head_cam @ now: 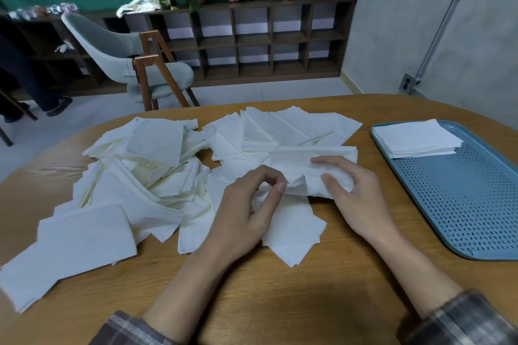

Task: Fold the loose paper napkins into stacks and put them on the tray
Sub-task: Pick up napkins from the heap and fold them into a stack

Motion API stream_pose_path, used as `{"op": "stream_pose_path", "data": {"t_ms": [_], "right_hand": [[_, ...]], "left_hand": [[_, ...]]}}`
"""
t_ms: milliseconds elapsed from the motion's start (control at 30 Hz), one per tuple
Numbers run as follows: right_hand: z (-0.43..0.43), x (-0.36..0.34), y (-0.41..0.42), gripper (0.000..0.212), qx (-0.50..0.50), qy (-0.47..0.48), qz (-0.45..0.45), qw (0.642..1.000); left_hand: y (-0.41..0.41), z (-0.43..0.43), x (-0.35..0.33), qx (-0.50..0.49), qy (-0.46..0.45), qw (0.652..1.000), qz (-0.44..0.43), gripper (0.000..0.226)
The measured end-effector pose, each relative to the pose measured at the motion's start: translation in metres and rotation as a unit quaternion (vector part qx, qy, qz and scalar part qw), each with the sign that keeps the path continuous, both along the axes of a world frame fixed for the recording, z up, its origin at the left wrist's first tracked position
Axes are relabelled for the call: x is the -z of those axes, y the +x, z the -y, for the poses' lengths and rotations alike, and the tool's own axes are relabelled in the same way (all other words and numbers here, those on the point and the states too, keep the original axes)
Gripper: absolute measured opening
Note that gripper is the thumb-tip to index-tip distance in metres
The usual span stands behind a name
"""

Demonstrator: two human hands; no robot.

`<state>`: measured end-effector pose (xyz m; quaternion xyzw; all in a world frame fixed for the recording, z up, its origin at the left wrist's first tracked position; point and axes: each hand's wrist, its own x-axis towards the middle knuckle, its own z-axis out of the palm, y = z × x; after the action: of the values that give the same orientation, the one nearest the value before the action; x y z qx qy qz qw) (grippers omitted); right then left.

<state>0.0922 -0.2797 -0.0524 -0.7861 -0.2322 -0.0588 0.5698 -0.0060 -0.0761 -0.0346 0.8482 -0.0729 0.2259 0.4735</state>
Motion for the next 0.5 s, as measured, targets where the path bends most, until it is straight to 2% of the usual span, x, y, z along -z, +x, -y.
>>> {"op": "stream_pose_path", "data": {"t_ms": [133,267,500], "right_hand": [[0.001,0.000,0.000,0.038,-0.001,-0.005,-0.005,1.000],[0.001,-0.001,-0.001,0.038,-0.007,-0.015,-0.006,1.000],[0.001,-0.011,-0.010,0.027,-0.057,0.006,-0.012,0.998]], "left_hand": [[0.001,-0.001,-0.002,-0.013,-0.062,0.998,-0.024,0.012],[0.001,0.000,-0.002,-0.003,-0.050,0.998,-0.044,0.011],[-0.002,0.002,-0.008,-0.019,-0.045,0.999,0.021,0.008]]}}
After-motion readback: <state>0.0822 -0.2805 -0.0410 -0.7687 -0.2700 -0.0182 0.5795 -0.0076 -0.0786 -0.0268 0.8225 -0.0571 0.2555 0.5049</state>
